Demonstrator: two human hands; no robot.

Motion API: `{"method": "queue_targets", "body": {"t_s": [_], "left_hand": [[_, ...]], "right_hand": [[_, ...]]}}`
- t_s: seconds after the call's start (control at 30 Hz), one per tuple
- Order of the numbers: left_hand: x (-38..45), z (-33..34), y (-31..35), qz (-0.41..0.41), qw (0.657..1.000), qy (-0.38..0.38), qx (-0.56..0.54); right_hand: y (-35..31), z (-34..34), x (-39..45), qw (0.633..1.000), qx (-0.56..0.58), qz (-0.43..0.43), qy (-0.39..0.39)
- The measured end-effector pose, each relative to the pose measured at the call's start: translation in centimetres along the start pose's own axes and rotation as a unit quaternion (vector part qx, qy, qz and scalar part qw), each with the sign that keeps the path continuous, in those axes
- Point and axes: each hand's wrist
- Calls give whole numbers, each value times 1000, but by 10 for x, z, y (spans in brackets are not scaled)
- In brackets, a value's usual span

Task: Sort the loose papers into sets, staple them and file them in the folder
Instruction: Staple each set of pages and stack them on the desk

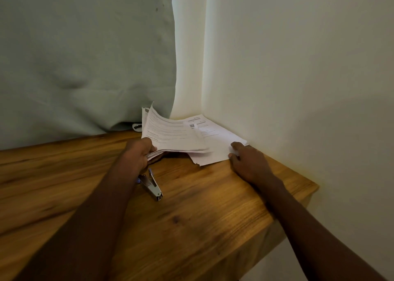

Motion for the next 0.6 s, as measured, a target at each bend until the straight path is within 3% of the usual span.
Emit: {"method": "queue_targets", "body": {"t_s": [0.1, 0.23, 0.4, 0.5, 0.53, 0.6], "left_hand": [[-6, -3, 2, -13, 998, 1, -68], [-14, 1, 1, -19, 997, -10, -75], [-14, 19, -4, 28, 999, 8, 20], [-18, 27, -1, 38, 997, 15, 67], [-19, 28, -1, 40, 996, 18, 73], [-21, 30, -1, 48, 995, 23, 83]], "right_hand": [[1, 0, -1, 999, 28, -23, 13], [2, -2, -1, 991, 113, -73, -7], [3, -9, -4, 964, 249, -88, -5], [5, -8, -5, 967, 226, -60, 104], [6, -8, -5, 973, 198, -35, 112], [6, -5, -3, 987, 152, -15, 58]]}}
Point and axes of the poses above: each hand's wrist, its own x-axis towards the middle knuckle, its own z-axis out of the palm, y = z × x, and after that the axes turned 7 degrees about -z, right-handed
